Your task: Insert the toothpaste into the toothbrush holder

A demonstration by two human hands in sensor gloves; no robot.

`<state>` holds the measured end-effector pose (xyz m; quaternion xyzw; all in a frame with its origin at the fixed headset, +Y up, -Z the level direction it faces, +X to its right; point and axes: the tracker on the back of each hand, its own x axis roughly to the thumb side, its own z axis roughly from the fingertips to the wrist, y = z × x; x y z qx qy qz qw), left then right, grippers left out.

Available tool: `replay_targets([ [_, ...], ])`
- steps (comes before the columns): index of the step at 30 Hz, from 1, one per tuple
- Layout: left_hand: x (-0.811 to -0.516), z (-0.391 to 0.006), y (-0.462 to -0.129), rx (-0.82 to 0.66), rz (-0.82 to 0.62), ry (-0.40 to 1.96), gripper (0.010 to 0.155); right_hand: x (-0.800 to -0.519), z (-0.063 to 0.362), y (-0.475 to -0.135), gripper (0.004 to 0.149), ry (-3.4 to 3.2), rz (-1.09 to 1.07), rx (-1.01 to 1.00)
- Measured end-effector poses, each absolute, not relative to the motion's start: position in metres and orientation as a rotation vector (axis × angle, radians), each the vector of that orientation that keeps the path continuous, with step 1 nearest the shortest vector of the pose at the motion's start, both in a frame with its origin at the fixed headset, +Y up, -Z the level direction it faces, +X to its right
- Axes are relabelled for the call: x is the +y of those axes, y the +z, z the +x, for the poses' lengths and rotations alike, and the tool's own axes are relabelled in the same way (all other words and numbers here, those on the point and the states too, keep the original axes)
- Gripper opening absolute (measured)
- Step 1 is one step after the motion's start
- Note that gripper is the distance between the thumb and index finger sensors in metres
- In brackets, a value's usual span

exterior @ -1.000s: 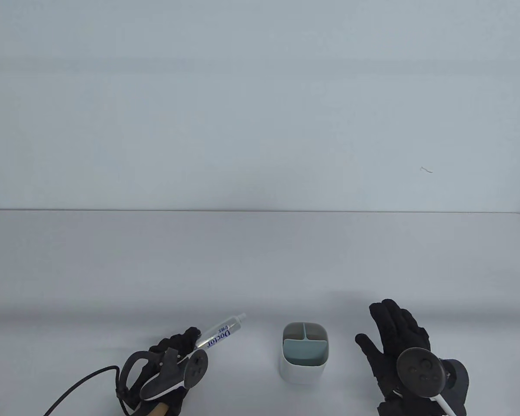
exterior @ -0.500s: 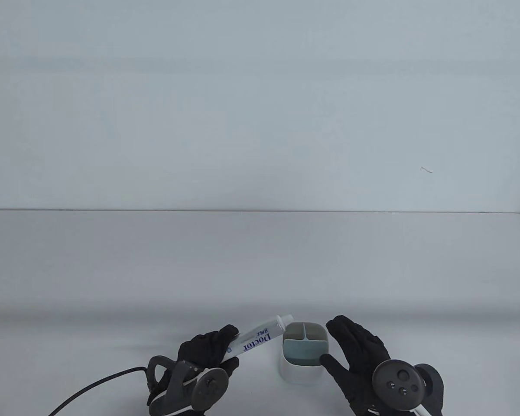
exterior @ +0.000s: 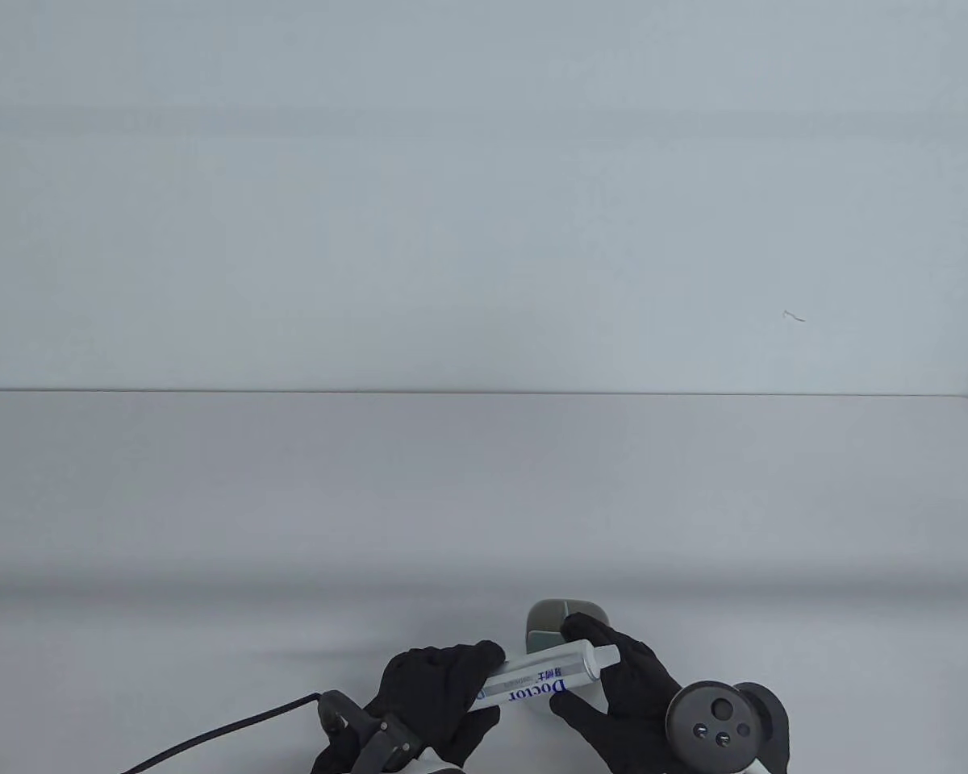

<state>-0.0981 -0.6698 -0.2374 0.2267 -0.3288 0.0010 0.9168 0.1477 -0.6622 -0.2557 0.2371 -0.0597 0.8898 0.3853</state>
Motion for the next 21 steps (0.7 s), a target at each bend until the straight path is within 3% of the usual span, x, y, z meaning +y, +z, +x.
replay_targets([
  [10,-0.67,-0.087,-0.228,-0.717,0.536,-0.06,0.062,-0.673,0.136,-0.257,0.069,1.841,0.601,-0.1],
  [19,-0.669,-0.091,-0.228,-0.738,0.624,-0.125,0.063,-0.66,0.143,-0.253,0.062,1.755,0.657,-0.195],
  [21,-0.67,-0.095,-0.232,-0.719,0.587,-0.12,0.071,-0.658,0.149,-0.253,0.062,1.736,0.649,-0.199],
])
